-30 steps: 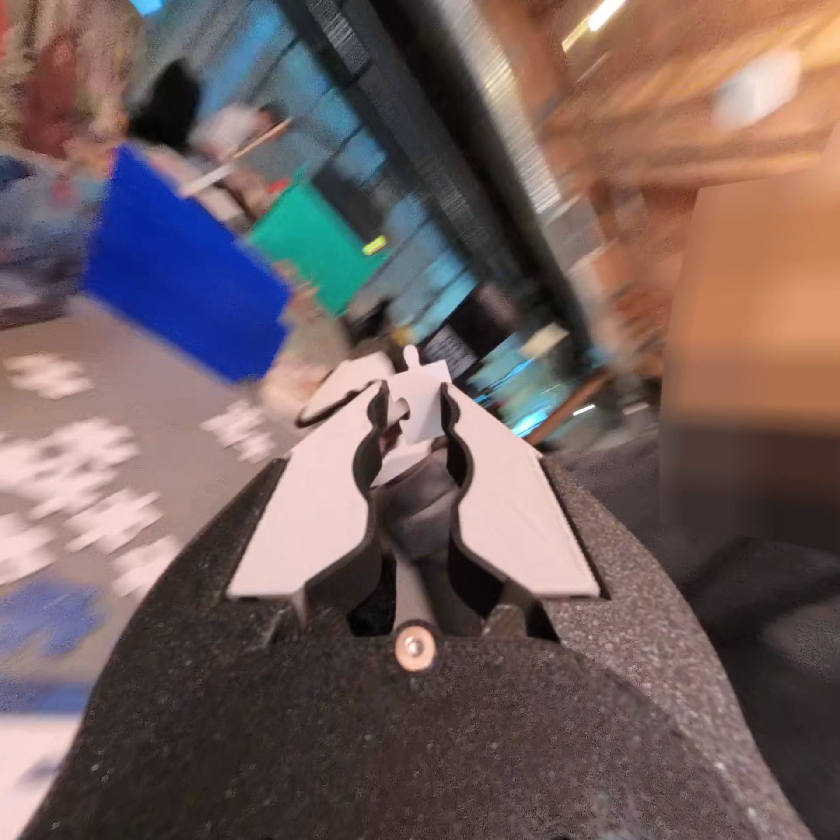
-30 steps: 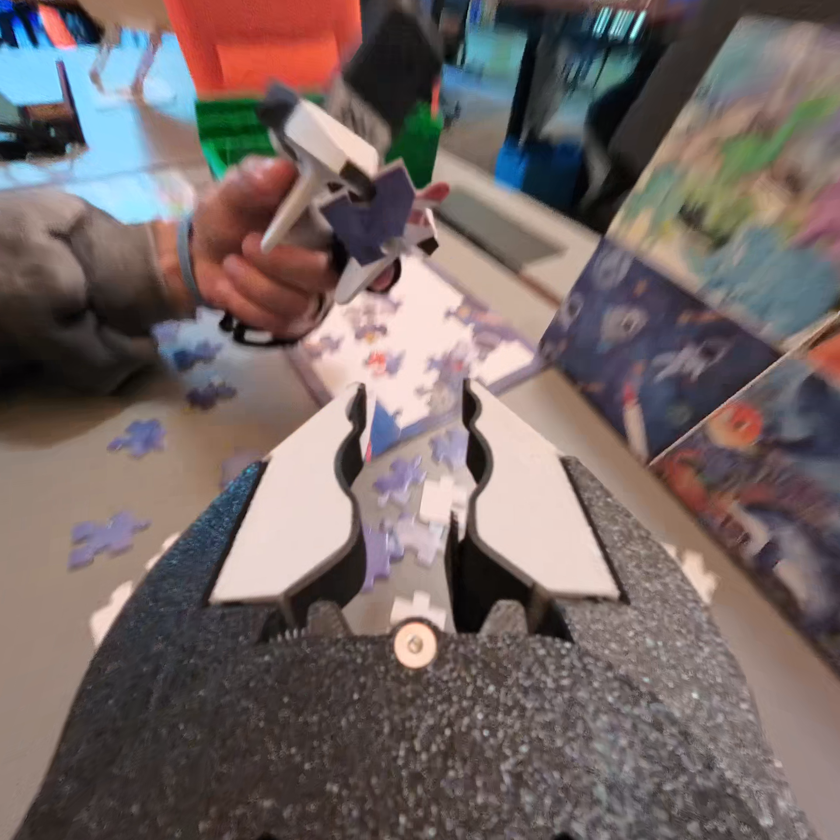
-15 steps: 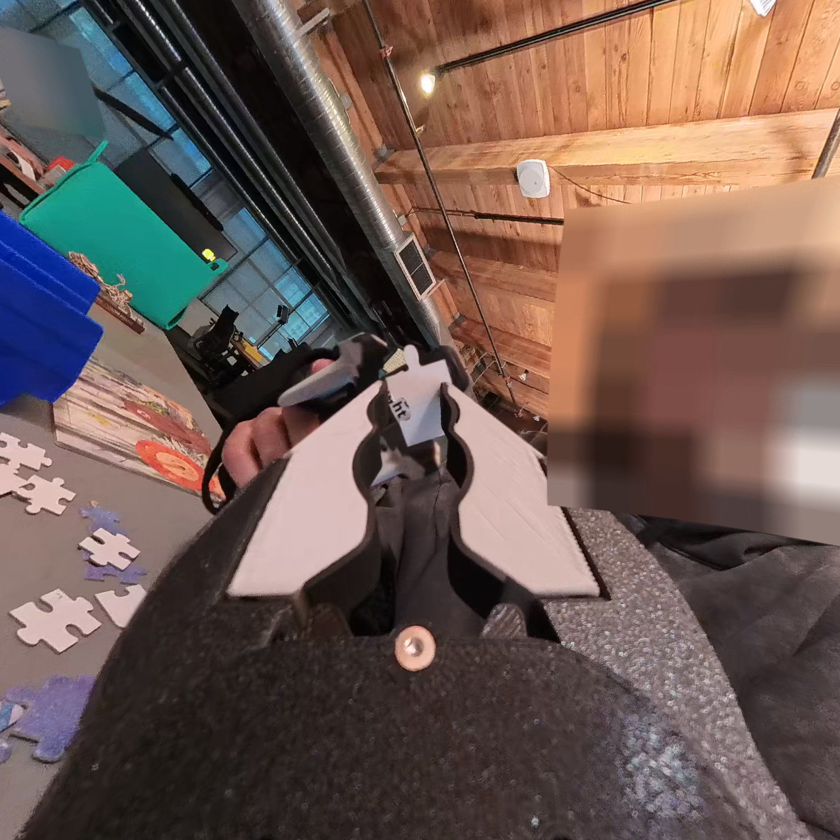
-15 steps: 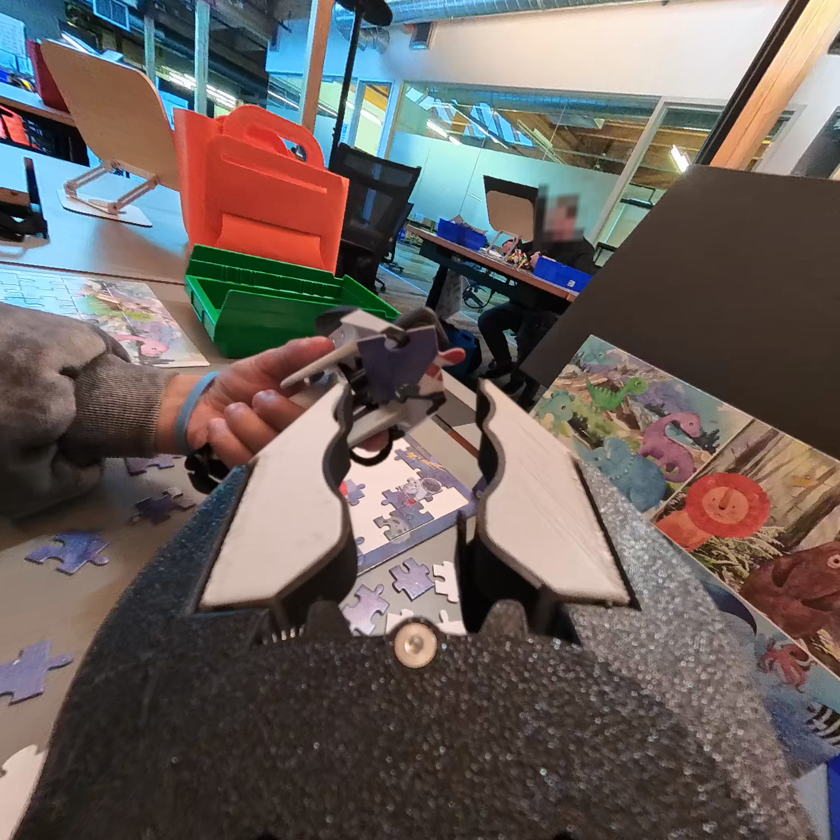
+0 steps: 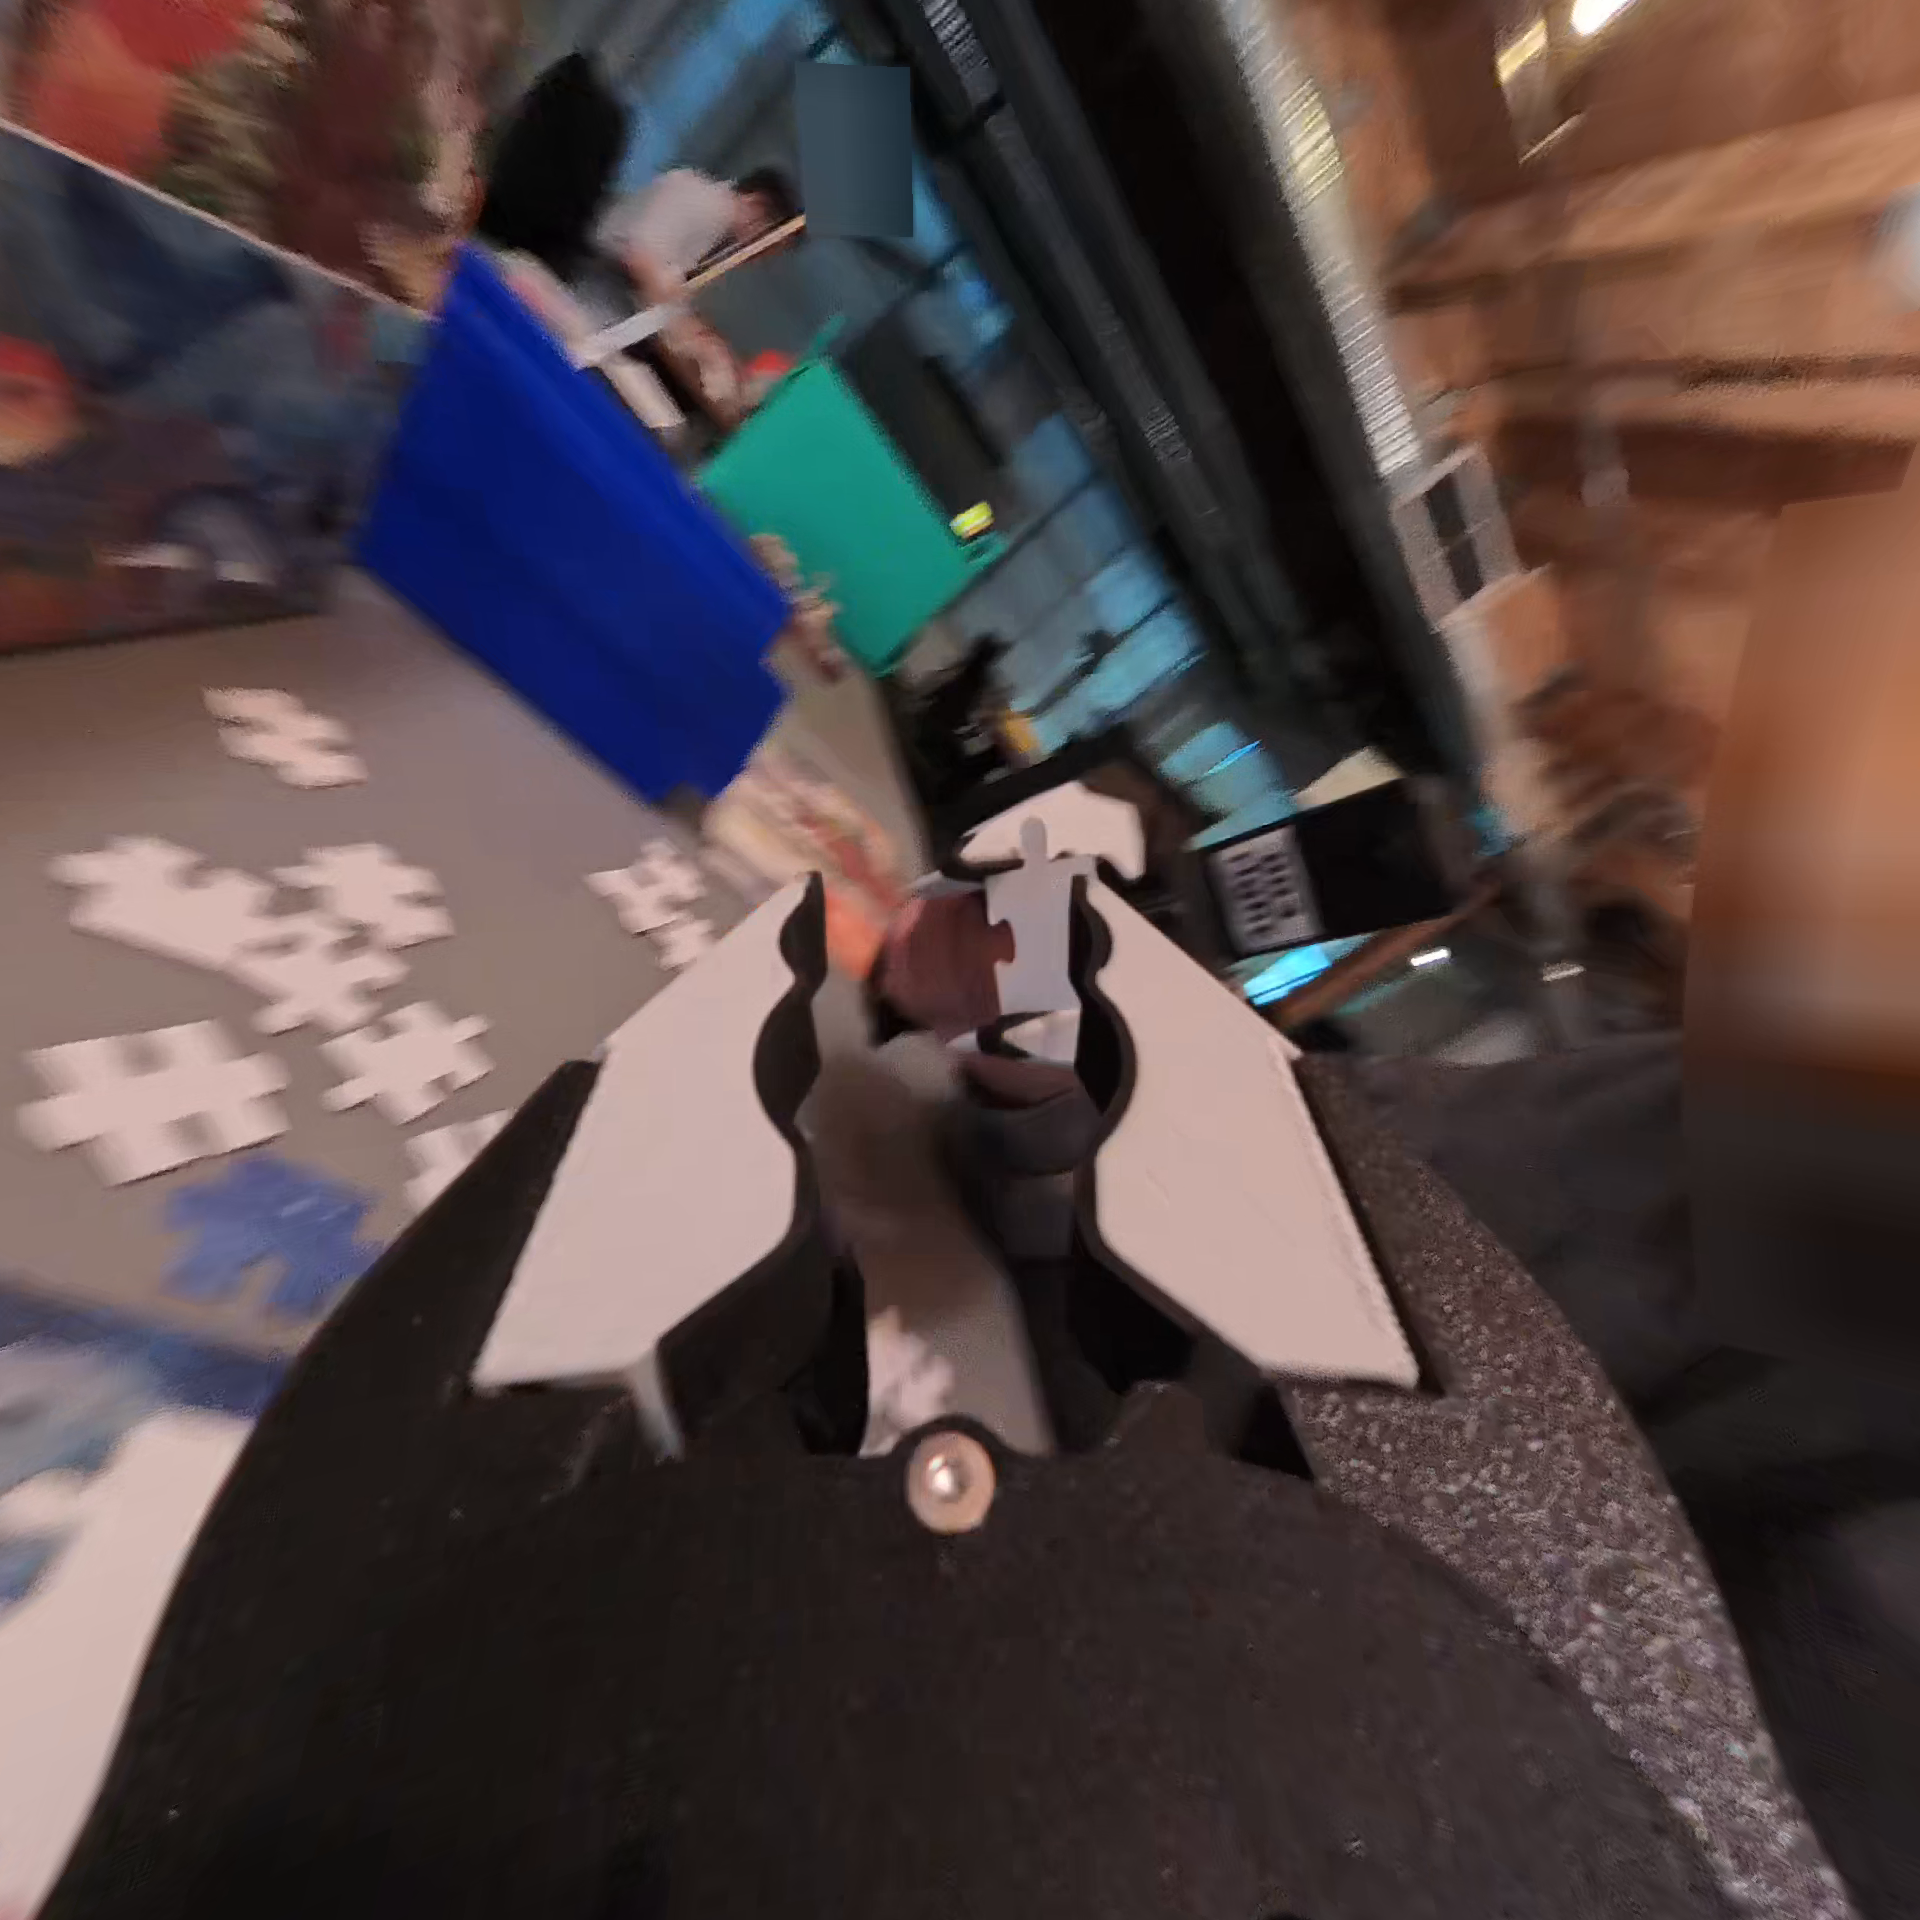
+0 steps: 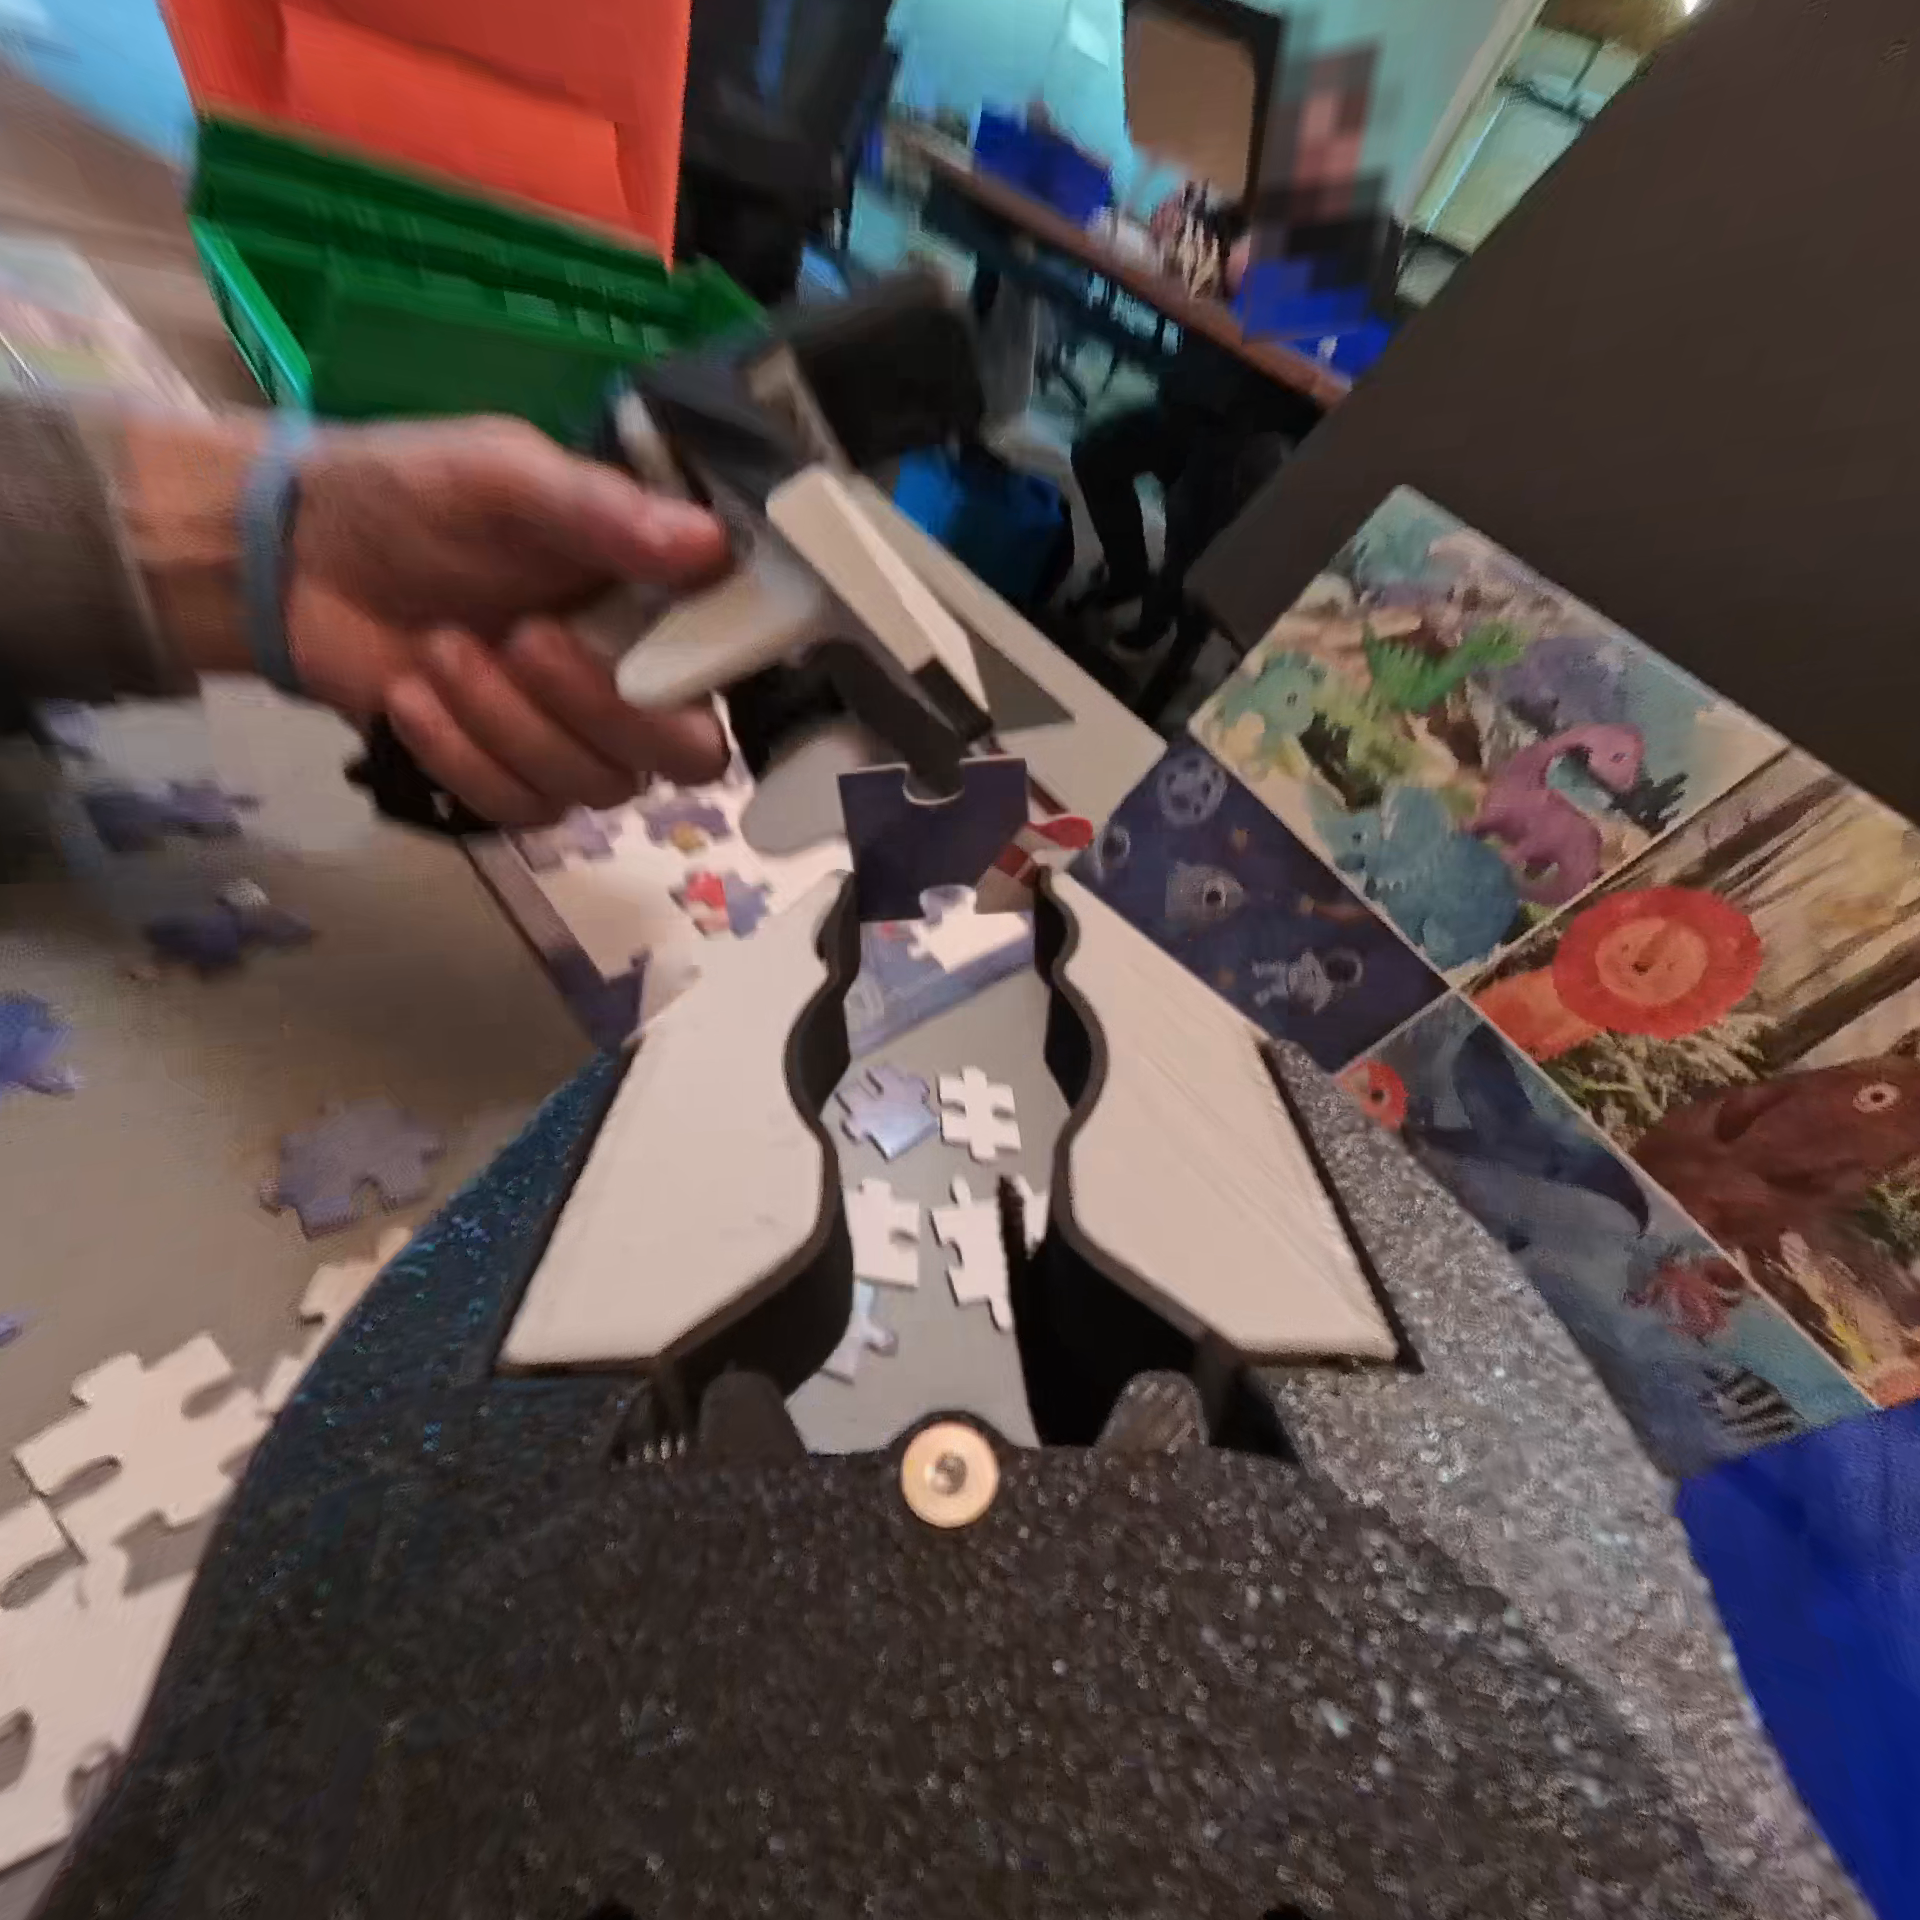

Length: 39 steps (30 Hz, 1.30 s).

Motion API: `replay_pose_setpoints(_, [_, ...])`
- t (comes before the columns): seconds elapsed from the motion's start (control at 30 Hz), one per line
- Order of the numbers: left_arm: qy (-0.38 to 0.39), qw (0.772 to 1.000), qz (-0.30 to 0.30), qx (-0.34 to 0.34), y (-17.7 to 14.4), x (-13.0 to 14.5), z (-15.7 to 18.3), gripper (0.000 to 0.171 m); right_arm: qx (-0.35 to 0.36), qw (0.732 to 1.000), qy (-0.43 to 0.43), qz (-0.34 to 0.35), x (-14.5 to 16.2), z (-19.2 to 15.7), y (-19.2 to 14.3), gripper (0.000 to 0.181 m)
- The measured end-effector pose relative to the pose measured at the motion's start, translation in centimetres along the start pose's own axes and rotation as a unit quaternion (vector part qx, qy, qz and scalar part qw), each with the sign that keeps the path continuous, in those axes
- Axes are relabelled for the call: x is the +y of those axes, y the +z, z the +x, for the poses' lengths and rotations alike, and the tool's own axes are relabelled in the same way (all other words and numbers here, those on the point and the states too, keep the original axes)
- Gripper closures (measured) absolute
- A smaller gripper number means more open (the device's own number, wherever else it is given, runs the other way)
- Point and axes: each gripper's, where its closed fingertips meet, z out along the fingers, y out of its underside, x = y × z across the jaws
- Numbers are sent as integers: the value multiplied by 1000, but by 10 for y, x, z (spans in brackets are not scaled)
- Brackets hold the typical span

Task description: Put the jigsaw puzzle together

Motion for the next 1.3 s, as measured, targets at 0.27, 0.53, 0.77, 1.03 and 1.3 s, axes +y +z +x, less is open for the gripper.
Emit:
replay_pose_setpoints(0.27, [95, 975, -168, -108, -23, 45, -14, 138, -33, 994, -38, -100, 34, -32, 27, 148])
replay_pose_setpoints(0.53, [84, 978, -160, -105, -31, 42, -14, 149, -48, 991, -53, -112, 39, -42, 30, 148])
replay_pose_setpoints(0.77, [101, 966, -198, -134, -17, 57, -19, 113, -55, 987, -60, -140, 51, -46, 34, 148])
replay_pose_setpoints(1.03, [98, 968, -193, -126, -25, 53, -19, 169, -50, 990, -54, -124, 46, -42, 31, 148])
replay_pose_setpoints(1.3, [-7, 950, -122, -287, -84, 23, -68, 170, -97, 982, 22, -163, 67, -53, 36, 149])
